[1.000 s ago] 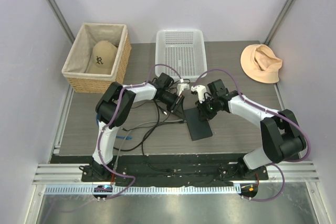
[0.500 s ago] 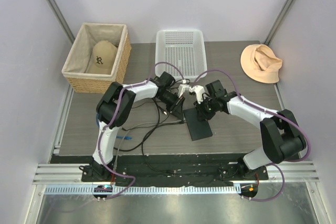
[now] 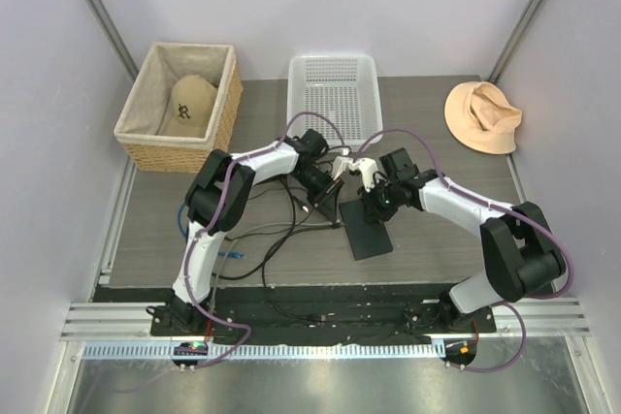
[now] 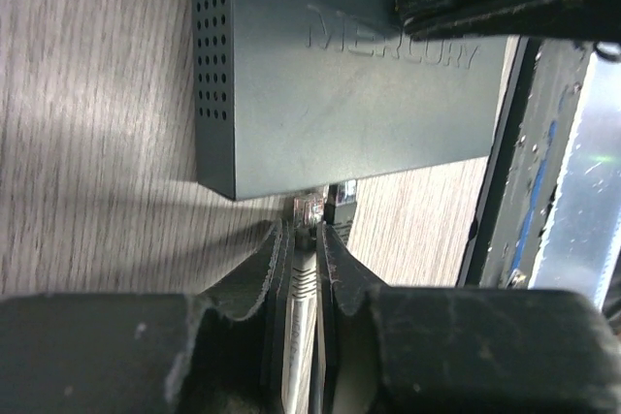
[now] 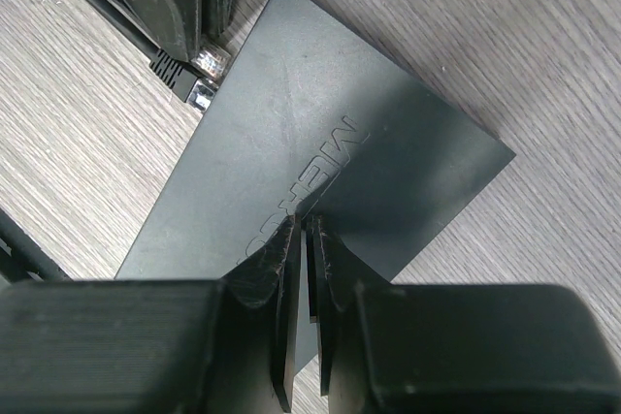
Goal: Pull the plug from the switch port
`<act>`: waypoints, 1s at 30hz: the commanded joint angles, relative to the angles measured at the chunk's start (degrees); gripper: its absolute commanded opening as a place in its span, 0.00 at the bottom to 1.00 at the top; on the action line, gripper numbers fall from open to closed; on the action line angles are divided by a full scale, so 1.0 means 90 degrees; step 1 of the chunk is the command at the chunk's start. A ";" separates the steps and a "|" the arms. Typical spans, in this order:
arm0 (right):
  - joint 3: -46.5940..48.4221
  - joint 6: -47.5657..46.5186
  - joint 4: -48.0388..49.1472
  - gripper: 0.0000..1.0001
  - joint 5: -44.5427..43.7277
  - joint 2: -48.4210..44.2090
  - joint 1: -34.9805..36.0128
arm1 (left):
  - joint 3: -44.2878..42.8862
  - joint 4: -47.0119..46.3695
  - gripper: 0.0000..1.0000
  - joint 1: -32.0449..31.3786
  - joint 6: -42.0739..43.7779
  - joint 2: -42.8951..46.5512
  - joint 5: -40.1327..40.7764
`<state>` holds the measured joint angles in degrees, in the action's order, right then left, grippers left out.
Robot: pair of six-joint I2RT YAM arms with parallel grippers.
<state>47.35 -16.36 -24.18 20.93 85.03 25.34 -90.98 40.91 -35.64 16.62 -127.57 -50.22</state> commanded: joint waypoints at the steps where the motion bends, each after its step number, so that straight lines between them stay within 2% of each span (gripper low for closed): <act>1: -0.0154 -0.0096 -0.0135 0.16 -0.0265 0.0093 0.0026 | -0.0018 0.0756 0.00 0.0034 0.0846 0.0013 0.1115; 7: -0.0135 -0.0096 -0.0145 0.16 -0.0265 0.0151 0.0036 | -0.0573 0.2113 0.00 0.0795 0.1453 0.0385 0.0785; 8: -0.0125 -0.0096 -0.0145 0.16 -0.0265 0.0171 0.0026 | -0.0923 0.2608 0.00 0.0950 0.1705 0.0356 0.1036; 11: -0.0115 -0.0106 -0.0126 0.16 -0.0255 0.0152 0.0026 | -0.1335 0.3149 0.00 0.1185 0.2136 0.0482 0.1593; 17: -0.0183 -0.0125 -0.0067 0.16 -0.0304 0.0015 0.0036 | -0.1210 0.3033 0.00 0.1761 0.3005 0.1146 0.3292; 19: -0.0203 -0.0126 -0.0028 0.16 -0.0323 -0.0024 0.0036 | -0.1122 0.2917 0.00 0.1908 0.3299 0.1244 0.4122; 21: -0.0213 -0.0145 -0.0028 0.16 -0.0323 -0.0044 0.0036 | -0.1024 0.2702 0.00 0.2026 0.3387 0.1351 0.4465; 23: -0.0213 -0.0155 -0.0018 0.16 -0.0323 -0.0044 0.0036 | -0.1198 0.2710 0.00 0.2192 0.3261 0.1323 0.4418; 25: -0.0213 -0.0165 0.0002 0.16 -0.0323 -0.0034 0.0026 | -0.1346 0.2798 0.10 0.2270 0.2960 0.1206 0.4146; 26: -0.0222 -0.0184 0.0021 0.16 -0.0323 -0.0034 0.0036 | -0.1424 0.2866 0.22 0.2261 0.2861 0.1186 0.4067; 28: -0.0232 -0.0204 0.0109 0.16 -0.0333 -0.0054 0.0036 | -0.1492 0.2896 0.33 0.2222 0.2676 0.1225 0.3814; 29: -0.0251 -0.0194 0.0128 0.16 -0.0343 -0.0063 0.0036 | -0.1647 0.2916 0.42 0.2202 0.2356 0.1283 0.3416; 30: -0.0261 -0.0194 0.0148 0.16 -0.0343 -0.0083 0.0036 | -0.1755 0.2935 0.45 0.2202 0.2178 0.1342 0.3064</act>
<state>46.89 -16.62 -22.92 20.64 84.75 25.41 -101.84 65.98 -15.29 41.91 -117.64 -15.27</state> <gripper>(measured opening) 0.158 0.380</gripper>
